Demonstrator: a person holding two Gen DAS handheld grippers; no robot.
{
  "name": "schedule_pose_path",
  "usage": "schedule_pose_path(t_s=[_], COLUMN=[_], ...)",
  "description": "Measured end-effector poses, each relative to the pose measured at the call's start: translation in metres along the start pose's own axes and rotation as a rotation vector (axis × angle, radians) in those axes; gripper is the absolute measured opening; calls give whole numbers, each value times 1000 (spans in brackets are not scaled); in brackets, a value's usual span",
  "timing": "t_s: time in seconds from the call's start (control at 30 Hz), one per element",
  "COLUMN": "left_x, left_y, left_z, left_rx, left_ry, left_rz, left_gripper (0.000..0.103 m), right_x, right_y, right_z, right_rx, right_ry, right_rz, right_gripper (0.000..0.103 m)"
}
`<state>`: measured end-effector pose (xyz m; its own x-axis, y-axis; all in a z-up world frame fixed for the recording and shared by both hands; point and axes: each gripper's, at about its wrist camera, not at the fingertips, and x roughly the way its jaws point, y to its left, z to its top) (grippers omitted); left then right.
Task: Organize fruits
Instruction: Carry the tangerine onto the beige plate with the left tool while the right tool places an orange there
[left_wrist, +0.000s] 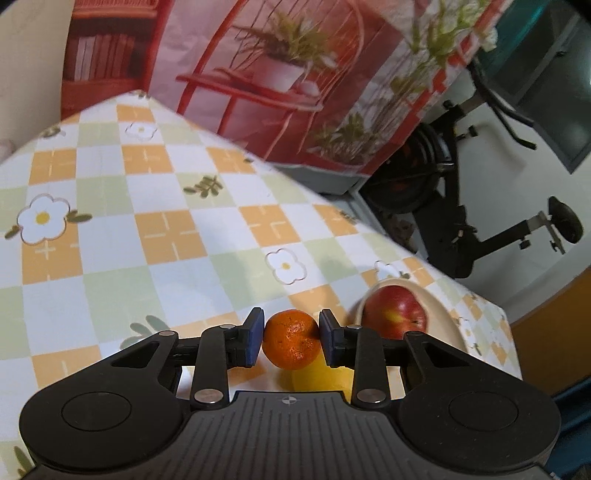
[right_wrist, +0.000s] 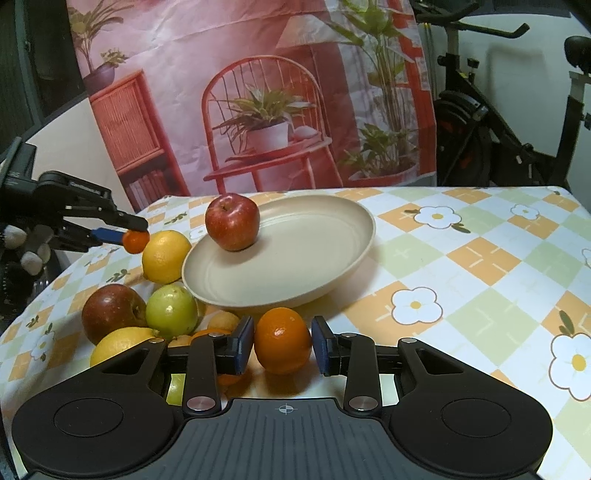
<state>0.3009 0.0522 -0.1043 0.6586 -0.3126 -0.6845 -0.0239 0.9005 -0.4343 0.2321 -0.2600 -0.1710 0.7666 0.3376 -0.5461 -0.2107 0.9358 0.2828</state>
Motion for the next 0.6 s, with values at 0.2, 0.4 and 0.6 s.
schedule_pose_path(t_s=[0.2,0.4,0.6], left_x=[-13,-9,8], left_y=[-23,-56,-91], left_z=[-4,-11,-27], left_rx=[73,161,322], left_ry=[-19,-5,30], left_rz=[-47,-92,-95], left_gripper=[34,34,34], right_x=[-6,-6,3], right_y=[-3,-10,-14], right_z=[5,13,23], right_rx=[-1,27,44], right_ry=[-27,-51,-82], right_rz=[-6,-15,-30], right_gripper=[31,31,31])
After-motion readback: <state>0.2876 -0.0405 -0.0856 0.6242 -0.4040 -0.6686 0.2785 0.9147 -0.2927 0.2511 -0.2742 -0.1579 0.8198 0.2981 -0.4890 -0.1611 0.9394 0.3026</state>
